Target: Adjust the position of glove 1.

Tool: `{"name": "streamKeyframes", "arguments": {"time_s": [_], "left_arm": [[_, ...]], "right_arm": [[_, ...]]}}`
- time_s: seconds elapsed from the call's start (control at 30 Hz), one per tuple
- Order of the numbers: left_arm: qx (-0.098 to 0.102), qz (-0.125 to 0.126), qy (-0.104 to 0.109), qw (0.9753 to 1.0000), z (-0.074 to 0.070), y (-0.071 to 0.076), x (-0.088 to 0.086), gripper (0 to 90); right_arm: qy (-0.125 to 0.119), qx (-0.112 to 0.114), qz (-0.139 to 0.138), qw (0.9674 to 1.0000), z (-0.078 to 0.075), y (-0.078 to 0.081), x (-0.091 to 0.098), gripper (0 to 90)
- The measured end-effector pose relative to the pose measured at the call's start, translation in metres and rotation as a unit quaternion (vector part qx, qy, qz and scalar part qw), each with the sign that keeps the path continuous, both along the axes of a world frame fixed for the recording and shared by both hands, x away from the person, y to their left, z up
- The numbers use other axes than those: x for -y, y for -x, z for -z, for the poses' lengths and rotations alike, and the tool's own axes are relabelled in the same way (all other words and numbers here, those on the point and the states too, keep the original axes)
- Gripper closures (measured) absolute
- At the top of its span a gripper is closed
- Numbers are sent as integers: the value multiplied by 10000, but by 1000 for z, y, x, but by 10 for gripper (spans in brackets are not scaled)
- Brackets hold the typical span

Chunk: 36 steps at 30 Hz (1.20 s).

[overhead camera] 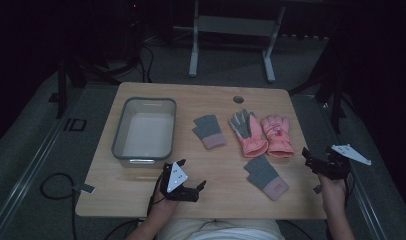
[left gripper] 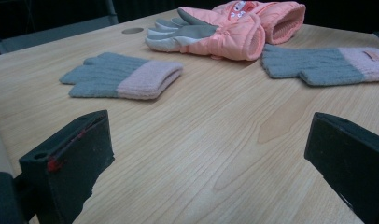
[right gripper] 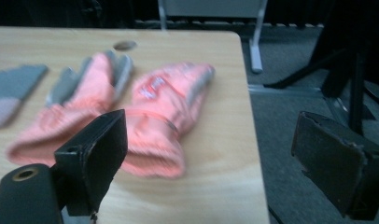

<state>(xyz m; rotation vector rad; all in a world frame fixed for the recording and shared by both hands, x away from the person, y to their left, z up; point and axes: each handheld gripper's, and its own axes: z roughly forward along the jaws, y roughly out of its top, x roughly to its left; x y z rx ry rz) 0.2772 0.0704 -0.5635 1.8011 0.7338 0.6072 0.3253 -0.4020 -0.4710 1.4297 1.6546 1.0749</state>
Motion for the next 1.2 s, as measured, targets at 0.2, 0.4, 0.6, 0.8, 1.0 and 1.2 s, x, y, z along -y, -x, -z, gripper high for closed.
{"name": "streamKeyframes", "arguments": {"time_s": [0.2, 0.4, 0.6, 0.8, 1.0, 1.2], "left_arm": [[17, -6, -5, 10000, 0, 0, 0, 7], [18, -8, -1, 10000, 0, 0, 0, 7], [20, 0, -17, 10000, 0, 1, 0, 7], [17, 14, -32, 10000, 0, 1, 1, 7], [16, 16, -28, 10000, 0, 1, 1, 7], [15, 19, -22, 10000, 0, 1, 1, 7]], "right_arm": [[83, 164, -160, 9997, -17, -7, -13, 107], [194, 230, -220, 9993, -33, -15, -27, 122], [393, 167, -467, 9980, -47, -27, -47, 139], [212, 46, -799, 9966, -55, -39, -67, 137], [178, -199, -1231, 9920, -56, -53, -92, 138], [175, -386, -1602, 9862, -50, -66, -117, 119]]}}
